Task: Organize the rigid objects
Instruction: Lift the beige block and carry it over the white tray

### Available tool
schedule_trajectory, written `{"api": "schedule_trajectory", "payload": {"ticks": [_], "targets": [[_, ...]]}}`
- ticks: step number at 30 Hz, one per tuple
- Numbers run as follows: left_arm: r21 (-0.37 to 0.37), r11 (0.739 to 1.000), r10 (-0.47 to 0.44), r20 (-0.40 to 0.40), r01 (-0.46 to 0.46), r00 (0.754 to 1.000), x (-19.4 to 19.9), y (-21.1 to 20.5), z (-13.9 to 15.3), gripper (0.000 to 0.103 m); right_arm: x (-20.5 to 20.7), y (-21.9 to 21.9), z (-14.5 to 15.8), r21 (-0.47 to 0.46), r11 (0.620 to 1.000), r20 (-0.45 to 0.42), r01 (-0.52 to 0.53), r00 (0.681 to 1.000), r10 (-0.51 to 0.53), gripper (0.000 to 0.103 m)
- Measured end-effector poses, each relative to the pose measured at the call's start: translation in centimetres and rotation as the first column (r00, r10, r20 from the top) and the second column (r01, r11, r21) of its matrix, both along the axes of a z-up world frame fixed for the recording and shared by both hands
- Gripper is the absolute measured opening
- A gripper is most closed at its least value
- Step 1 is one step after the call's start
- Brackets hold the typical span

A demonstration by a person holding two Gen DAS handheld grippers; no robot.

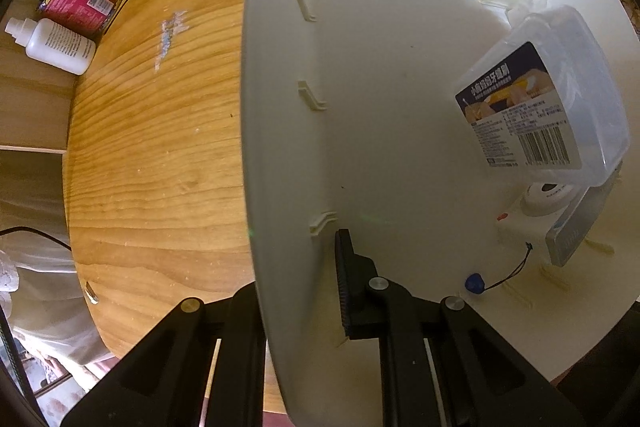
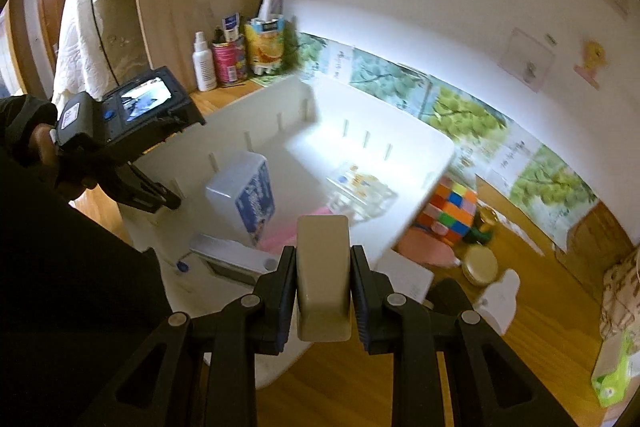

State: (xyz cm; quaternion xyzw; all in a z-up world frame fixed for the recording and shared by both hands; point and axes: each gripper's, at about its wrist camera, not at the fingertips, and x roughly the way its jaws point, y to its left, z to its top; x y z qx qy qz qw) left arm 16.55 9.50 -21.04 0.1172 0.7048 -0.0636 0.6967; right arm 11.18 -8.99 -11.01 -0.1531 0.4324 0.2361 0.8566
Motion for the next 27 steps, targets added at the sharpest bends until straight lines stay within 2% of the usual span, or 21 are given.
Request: {"api": "schedule_trajectory", "payload": {"ticks": [18,27], "targets": [[-0.009,0.999,-0.032,-0.006,0.032,0.999,0.0,-0.5,0.1,0.014,1.3,5.9,-1.1,0.014,0.987,-0.030,-0.160,0.987,0.161,0.026],[-0.015,0.999,-0.033,-0.017,0.032,0.999,0.2,-0.5,0.0,0.014,1.8,6.5,-1.5,0.019,0.985,-0.045,-0.172,0.984,0.172,0.026]]}}
